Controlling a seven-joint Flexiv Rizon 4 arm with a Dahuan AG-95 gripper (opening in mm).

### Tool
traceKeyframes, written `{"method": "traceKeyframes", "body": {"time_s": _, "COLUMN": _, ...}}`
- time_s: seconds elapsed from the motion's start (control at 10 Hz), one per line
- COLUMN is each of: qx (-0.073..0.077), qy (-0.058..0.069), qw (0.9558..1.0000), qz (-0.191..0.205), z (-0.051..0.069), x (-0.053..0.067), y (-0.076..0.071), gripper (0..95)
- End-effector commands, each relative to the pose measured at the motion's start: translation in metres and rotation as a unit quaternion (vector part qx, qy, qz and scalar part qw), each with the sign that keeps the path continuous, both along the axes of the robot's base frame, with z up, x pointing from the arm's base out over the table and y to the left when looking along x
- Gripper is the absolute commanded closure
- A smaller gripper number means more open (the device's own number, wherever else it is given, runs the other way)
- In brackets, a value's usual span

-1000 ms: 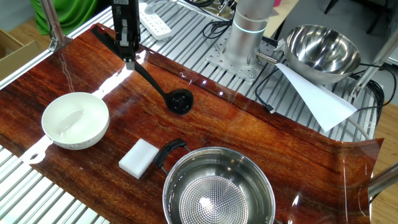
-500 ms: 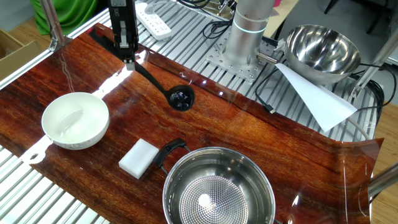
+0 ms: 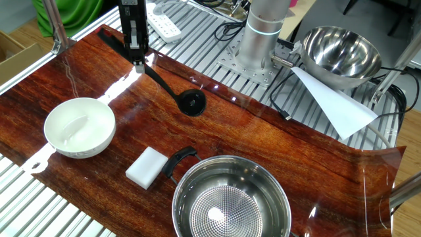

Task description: Scoop water with a large spoon from one bowl to another

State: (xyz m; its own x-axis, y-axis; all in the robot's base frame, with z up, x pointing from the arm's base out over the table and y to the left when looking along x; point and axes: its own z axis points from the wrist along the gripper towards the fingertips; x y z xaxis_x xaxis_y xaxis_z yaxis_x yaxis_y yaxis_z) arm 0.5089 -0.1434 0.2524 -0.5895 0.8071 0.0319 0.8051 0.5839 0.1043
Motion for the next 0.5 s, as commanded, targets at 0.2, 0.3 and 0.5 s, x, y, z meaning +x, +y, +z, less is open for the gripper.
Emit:
{"method": "traceKeyframes", "body": {"time_s": 0.2, "qx": -0.007, "qy": 0.011, "qw": 0.9995, "qz": 0.028, "z": -0.0003, "x": -0.0011, "y": -0.0002, "gripper": 95.0}}
{"method": "traceKeyframes", "body": {"time_s": 0.3, "qx": -0.007, "qy": 0.017, "qw": 0.9994, "qz": 0.028, "z": -0.0003, "x": -0.0011, "y": -0.0002, "gripper": 95.0}}
{"method": "traceKeyframes", "body": {"time_s": 0.5, "qx": -0.004, "qy": 0.016, "qw": 0.9992, "qz": 0.037, "z": -0.0003, "x": -0.0011, "y": -0.0002, "gripper": 95.0}}
